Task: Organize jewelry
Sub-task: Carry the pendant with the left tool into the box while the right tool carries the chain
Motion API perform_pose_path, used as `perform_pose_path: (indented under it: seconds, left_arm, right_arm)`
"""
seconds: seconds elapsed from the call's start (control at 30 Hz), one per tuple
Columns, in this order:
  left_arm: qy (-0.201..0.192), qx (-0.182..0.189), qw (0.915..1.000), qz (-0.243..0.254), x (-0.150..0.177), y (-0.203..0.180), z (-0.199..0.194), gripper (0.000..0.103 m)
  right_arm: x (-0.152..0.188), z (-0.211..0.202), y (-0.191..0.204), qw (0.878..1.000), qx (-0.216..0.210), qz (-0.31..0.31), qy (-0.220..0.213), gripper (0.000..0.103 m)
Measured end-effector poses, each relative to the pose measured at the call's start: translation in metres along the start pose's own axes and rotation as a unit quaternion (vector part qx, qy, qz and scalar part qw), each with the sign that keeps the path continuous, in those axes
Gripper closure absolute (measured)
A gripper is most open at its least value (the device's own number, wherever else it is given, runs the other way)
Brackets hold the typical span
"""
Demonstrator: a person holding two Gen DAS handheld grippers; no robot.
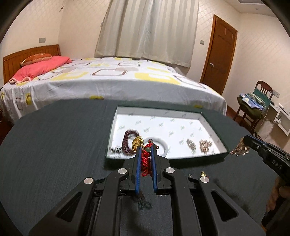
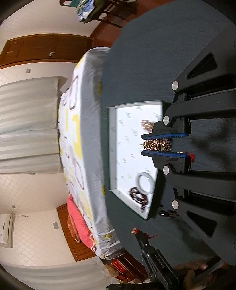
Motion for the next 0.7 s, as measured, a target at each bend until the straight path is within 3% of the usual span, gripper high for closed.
perform_pose_path:
  seconds: [0.43, 0.7]
  left_arm:
    - [-0.045, 0.026, 0.9982, 0.028, -0.054, -0.025, 0.044, 0.092]
    - [-0.023, 0.02, 0.9991, 0.03, -0.065, -0.027, 0.102, 0.092]
  right_arm:
    - [-0.06, 0.036, -0.004, 0.998, -0.001, -0.014, -0.058, 0.091]
    - [-0.068, 0.094, -0.014, 0.999, -0.001, -0.007, -0.05, 0.091]
Point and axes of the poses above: each gripper's, at about its wrist camera, not at the fingertips, and z roughly the way its jaws point, y to its left, x to its underside, the point moved 1 cm from there along z, roughly the way its jaws point, and after that the axes turned 2 degrees about -x, right-handed, at the moved point
